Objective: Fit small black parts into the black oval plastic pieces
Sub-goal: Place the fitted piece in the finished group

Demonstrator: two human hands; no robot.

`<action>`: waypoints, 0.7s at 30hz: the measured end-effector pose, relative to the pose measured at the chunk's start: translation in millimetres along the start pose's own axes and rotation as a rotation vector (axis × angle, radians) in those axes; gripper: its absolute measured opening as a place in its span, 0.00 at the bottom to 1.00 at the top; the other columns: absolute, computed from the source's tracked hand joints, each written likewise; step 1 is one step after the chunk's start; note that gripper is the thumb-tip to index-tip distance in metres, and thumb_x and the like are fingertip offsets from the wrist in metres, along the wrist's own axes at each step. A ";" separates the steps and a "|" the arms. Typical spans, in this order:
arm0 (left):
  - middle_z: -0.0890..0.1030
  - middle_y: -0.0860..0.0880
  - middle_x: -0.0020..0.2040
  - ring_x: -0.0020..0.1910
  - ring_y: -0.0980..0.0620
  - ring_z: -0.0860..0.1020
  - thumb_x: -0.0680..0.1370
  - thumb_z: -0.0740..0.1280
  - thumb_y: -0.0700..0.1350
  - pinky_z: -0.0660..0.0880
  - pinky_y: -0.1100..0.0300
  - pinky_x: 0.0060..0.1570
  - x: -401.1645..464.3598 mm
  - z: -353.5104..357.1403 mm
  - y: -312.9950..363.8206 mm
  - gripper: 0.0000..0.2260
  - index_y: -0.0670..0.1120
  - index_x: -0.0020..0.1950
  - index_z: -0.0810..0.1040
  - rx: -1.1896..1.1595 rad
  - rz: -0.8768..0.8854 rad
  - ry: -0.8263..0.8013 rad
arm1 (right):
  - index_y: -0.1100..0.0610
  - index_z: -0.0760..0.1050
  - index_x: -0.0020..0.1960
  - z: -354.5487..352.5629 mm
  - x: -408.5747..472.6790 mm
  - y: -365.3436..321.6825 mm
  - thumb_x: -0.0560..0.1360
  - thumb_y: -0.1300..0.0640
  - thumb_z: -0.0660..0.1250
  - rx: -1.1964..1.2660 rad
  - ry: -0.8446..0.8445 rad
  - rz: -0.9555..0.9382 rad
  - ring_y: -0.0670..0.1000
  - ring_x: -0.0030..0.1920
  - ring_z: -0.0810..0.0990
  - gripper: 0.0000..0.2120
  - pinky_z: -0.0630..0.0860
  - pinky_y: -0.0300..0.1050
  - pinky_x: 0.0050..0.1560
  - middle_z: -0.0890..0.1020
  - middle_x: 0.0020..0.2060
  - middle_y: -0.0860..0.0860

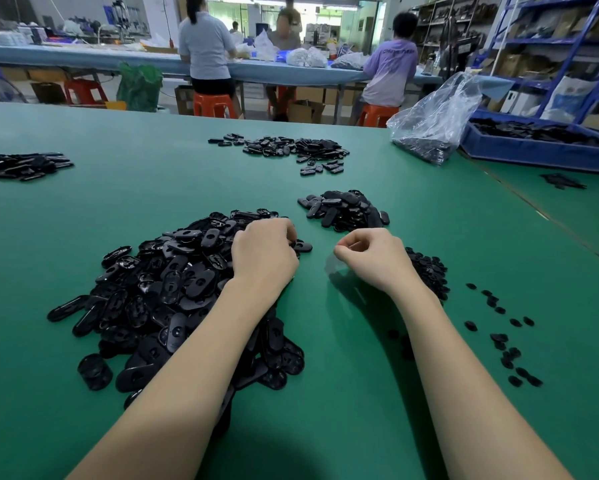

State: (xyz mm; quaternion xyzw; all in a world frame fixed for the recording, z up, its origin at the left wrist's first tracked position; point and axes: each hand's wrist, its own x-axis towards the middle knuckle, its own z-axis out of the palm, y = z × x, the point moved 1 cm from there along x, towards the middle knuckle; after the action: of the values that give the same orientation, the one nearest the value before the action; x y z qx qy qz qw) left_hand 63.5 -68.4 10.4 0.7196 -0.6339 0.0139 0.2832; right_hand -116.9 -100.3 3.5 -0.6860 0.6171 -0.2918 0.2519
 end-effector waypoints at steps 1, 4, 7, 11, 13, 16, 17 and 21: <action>0.83 0.53 0.51 0.53 0.48 0.79 0.76 0.66 0.40 0.72 0.57 0.51 -0.3 -1.2 1.1 0.13 0.53 0.55 0.83 -0.046 0.000 0.017 | 0.45 0.82 0.42 -1.4 0.3 0.2 0.74 0.48 0.70 0.003 -0.003 0.002 0.45 0.47 0.81 0.04 0.79 0.46 0.52 0.84 0.40 0.41; 0.83 0.56 0.45 0.43 0.54 0.80 0.75 0.68 0.40 0.76 0.63 0.46 1.0 -2.2 10.2 0.11 0.54 0.51 0.85 -0.314 -0.032 -0.014 | 0.45 0.82 0.42 -12.9 1.4 1.4 0.74 0.49 0.69 -0.009 0.008 0.011 0.46 0.46 0.82 0.04 0.80 0.47 0.53 0.85 0.40 0.41; 0.83 0.56 0.37 0.34 0.61 0.79 0.74 0.71 0.40 0.77 0.69 0.40 -0.4 1.6 20.0 0.08 0.54 0.45 0.85 -0.719 -0.184 -0.140 | 0.45 0.82 0.43 -32.4 1.0 5.1 0.76 0.49 0.67 -0.086 0.021 0.041 0.48 0.48 0.83 0.06 0.80 0.48 0.53 0.86 0.41 0.42; 0.86 0.44 0.45 0.35 0.51 0.81 0.75 0.71 0.36 0.84 0.53 0.48 -5.1 10.4 26.1 0.07 0.47 0.48 0.82 -1.021 -0.355 -0.305 | 0.43 0.82 0.46 -53.4 -2.3 11.6 0.76 0.49 0.67 -0.312 0.012 0.145 0.54 0.55 0.81 0.05 0.77 0.47 0.53 0.86 0.51 0.46; 0.86 0.40 0.48 0.37 0.50 0.81 0.75 0.71 0.35 0.83 0.58 0.46 -6.3 12.3 27.1 0.07 0.45 0.49 0.82 -1.101 -0.374 -0.341 | 0.42 0.82 0.45 -60.5 -4.2 13.1 0.75 0.49 0.70 -0.372 -0.005 0.184 0.54 0.56 0.81 0.03 0.74 0.45 0.51 0.85 0.52 0.46; 0.84 0.40 0.44 0.38 0.49 0.81 0.77 0.70 0.34 0.82 0.63 0.44 -7.1 12.6 28.0 0.07 0.45 0.50 0.84 -1.205 -0.407 -0.374 | 0.42 0.84 0.42 -63.8 -7.6 11.7 0.72 0.48 0.75 -0.416 -0.074 0.205 0.50 0.53 0.81 0.01 0.74 0.44 0.50 0.86 0.49 0.43; 0.83 0.41 0.43 0.38 0.50 0.82 0.77 0.70 0.34 0.82 0.63 0.46 -7.3 12.7 27.9 0.07 0.44 0.50 0.84 -1.223 -0.421 -0.379 | 0.42 0.85 0.42 -63.0 -8.5 10.4 0.70 0.47 0.76 -0.435 -0.085 0.209 0.50 0.53 0.81 0.01 0.73 0.43 0.49 0.86 0.48 0.42; 0.85 0.37 0.51 0.42 0.49 0.84 0.77 0.69 0.32 0.82 0.62 0.49 -9.2 13.7 28.3 0.08 0.43 0.51 0.84 -1.281 -0.457 -0.391 | 0.41 0.85 0.43 -55.3 -9.1 7.1 0.70 0.46 0.77 -0.498 -0.061 0.221 0.51 0.52 0.81 0.03 0.71 0.43 0.48 0.85 0.48 0.43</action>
State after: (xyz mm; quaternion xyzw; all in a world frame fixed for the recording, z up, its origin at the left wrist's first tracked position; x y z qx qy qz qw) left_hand 31.0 -66.8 6.5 0.5156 -0.3898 -0.5512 0.5277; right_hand -161.8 -91.3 36.5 -0.6638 0.7331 -0.0809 0.1241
